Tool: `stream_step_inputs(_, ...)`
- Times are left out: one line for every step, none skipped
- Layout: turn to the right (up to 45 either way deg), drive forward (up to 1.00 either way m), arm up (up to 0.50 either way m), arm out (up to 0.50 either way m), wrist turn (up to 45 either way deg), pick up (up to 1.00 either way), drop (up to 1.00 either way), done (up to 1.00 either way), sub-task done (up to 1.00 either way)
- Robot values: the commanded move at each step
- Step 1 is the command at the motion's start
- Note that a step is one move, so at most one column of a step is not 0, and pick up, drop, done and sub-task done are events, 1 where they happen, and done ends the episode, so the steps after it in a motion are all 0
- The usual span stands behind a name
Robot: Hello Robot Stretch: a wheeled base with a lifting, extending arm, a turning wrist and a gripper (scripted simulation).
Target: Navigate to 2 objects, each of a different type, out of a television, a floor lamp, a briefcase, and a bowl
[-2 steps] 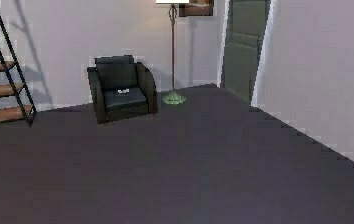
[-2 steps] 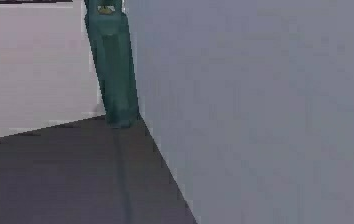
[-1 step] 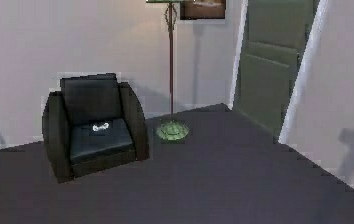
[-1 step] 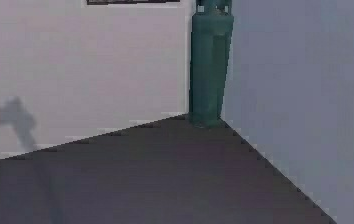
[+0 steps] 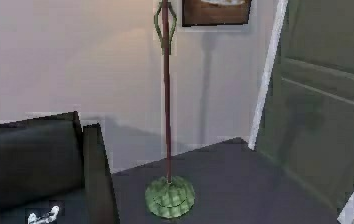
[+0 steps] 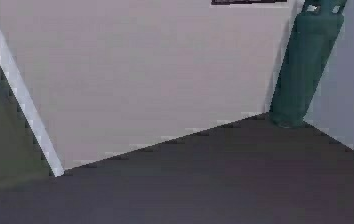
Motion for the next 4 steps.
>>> stream_step_inputs(27.0, 0.0, 0.0, 0.0, 0.0, 0.0, 0.0, 0.0, 0.0)
stream_step_inputs(0.0, 0.1, 0.0, 0.0, 0.0, 0.0, 0.0, 0.0, 0.0)
stream_step_inputs(-30.0, 0.0, 0.0, 0.0, 0.0, 0.0, 0.0, 0.0, 0.0)
stream_step_inputs(0.0, 0.0, 0.0, 0.0, 0.0, 0.0, 0.0, 0.0, 1.0)
